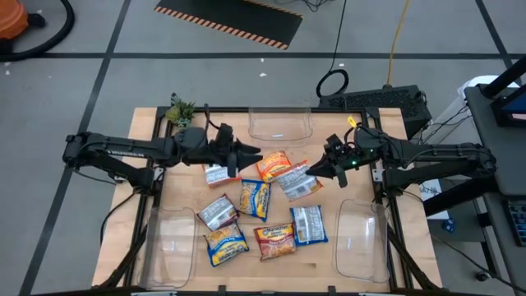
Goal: Sort Maruchan noodles
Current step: Put the bottom orange noodle pack into the bottom right transparent bin
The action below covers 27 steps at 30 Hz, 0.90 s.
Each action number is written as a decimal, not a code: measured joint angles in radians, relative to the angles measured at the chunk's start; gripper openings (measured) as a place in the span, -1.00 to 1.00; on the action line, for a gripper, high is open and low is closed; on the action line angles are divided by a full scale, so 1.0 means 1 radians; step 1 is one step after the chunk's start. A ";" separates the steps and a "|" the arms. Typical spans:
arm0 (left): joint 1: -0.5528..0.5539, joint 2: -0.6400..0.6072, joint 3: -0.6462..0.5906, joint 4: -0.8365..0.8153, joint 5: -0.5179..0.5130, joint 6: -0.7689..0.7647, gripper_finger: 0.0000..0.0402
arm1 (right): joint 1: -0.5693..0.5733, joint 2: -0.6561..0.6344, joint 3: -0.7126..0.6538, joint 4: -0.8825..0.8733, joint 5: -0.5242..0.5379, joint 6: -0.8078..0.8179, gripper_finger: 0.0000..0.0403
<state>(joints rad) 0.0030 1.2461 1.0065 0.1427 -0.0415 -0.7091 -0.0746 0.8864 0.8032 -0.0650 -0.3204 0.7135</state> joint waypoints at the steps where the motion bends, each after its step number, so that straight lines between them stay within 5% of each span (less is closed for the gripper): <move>1: -0.004 0.000 0.000 0.000 0.001 0.020 0.19 | 0.000 0.000 0.000 0.000 -0.003 0.006 -1.00; 5: -0.006 0.023 0.000 0.020 0.014 0.044 0.29 | 0.000 0.000 0.000 0.001 -0.023 0.025 -1.00; 13: -0.006 0.176 0.000 0.149 0.019 0.087 0.80 | 0.000 0.000 0.012 -0.034 -0.051 0.058 -1.00; 27: 0.011 0.379 0.000 0.402 0.128 0.040 0.84 | 0.000 0.000 0.055 -0.210 -0.048 -0.052 -1.00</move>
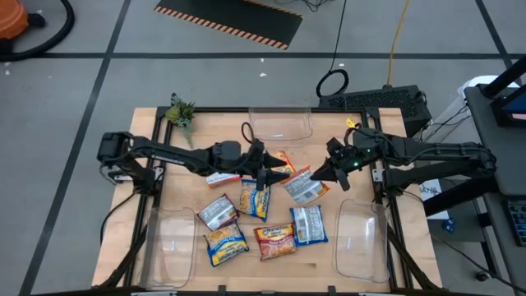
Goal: Sort Maruchan noodles
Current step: Put the bottom orange noodle pack into the bottom right transparent bin
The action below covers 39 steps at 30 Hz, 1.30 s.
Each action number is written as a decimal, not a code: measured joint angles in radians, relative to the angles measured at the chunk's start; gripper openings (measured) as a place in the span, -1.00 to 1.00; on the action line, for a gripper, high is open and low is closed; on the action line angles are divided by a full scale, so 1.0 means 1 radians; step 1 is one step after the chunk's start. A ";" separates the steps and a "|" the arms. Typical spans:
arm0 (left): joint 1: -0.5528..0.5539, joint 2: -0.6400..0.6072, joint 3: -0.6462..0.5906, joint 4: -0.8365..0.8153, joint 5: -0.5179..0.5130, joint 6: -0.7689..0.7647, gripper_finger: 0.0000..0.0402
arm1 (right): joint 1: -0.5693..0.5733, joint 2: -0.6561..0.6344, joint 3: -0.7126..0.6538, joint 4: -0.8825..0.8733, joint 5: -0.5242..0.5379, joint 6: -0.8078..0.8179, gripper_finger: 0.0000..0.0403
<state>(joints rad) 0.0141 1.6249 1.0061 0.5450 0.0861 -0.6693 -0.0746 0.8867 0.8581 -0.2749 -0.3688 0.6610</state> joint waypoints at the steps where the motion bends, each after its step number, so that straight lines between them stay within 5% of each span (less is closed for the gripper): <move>1: 0.005 0.013 0.000 0.012 0.014 -0.013 0.84 | 0.000 0.000 0.000 0.000 0.002 -0.010 -1.00; 9: 0.031 0.088 0.000 0.059 0.174 -0.048 0.84 | -0.005 0.000 0.000 0.001 0.028 -0.070 -1.00; 18: 0.033 0.093 0.000 0.010 0.144 0.093 0.77 | -0.005 0.000 0.000 0.013 0.065 -0.107 -1.00; 39: 0.036 0.091 0.000 0.015 0.157 0.205 -0.34 | -0.005 0.000 0.000 0.014 0.143 -0.177 -1.00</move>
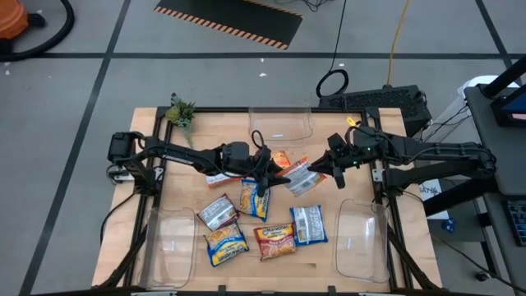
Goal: Sort Maruchan noodles
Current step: Put the bottom orange noodle pack into the bottom right transparent bin
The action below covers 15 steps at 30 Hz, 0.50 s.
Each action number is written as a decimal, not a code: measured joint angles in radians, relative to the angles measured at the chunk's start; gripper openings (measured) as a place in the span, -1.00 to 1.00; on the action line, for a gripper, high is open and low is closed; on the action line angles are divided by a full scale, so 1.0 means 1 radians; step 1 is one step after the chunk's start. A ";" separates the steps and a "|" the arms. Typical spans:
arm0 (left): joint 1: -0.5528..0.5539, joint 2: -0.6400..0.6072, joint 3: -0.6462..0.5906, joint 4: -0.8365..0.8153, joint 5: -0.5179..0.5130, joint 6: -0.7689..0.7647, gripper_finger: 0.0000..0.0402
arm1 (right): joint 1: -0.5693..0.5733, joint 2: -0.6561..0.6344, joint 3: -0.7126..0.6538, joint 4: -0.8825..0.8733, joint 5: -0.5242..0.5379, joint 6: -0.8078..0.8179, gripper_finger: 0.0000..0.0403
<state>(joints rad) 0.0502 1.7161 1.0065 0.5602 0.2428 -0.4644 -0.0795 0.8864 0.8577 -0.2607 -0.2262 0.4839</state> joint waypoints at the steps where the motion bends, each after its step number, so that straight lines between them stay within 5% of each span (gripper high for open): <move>1: 0.000 0.000 0.000 0.000 0.000 0.000 -0.35 | 0.000 0.000 0.000 0.000 0.002 0.000 -1.00; 8: 0.002 0.000 0.000 0.002 -0.018 -0.002 -0.37 | 0.000 0.000 0.000 0.007 0.069 0.060 -0.87; 15: 0.000 0.000 0.000 0.030 -0.090 0.017 -0.38 | 0.000 0.000 0.000 0.021 0.106 0.189 -0.38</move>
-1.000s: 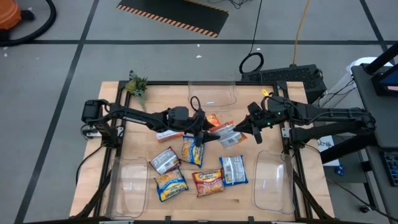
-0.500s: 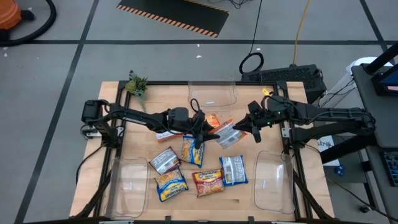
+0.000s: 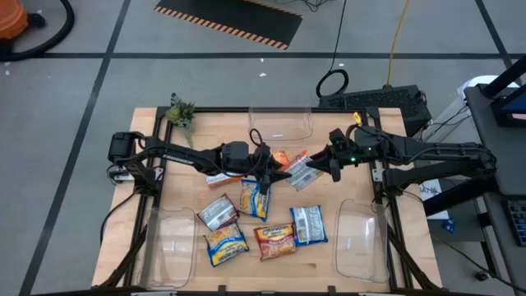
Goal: Sort Maruchan noodles
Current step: Put the bottom orange noodle pack into the bottom right transparent bin
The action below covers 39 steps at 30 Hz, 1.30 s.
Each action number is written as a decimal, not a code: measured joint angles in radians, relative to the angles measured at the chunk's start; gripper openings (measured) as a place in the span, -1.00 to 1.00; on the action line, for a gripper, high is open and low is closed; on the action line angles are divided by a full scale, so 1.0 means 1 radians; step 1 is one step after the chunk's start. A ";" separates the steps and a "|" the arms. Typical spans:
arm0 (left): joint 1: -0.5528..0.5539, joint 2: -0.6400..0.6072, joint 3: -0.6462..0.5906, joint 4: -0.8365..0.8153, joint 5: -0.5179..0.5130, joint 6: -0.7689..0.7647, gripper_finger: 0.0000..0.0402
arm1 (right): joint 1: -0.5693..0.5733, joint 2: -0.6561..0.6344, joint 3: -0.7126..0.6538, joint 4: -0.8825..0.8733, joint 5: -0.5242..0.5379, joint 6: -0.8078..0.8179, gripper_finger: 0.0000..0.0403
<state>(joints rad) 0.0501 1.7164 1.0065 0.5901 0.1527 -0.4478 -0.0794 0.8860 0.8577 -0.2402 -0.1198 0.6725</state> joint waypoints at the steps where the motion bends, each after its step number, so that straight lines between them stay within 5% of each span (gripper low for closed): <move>1: 0.000 0.000 0.000 0.001 -0.013 0.011 -0.38 | 0.000 0.000 0.000 0.009 0.008 0.023 -0.29; 12: -0.010 0.000 0.000 0.173 -0.108 0.036 -0.39 | -0.054 -0.023 0.035 0.076 0.044 0.136 0.35; 23: -0.040 0.000 0.000 0.344 -0.271 0.061 -0.39 | -0.220 -0.098 0.170 0.110 0.067 0.022 0.37; 39: -0.052 -0.001 0.018 0.410 -0.314 0.065 -0.39 | -0.232 -0.141 0.170 -0.028 -0.026 -0.030 0.37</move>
<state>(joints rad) -0.0023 1.7159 1.0248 1.0000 -0.1612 -0.3828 -0.3111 0.7445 1.0275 -0.2682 -0.1458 0.6426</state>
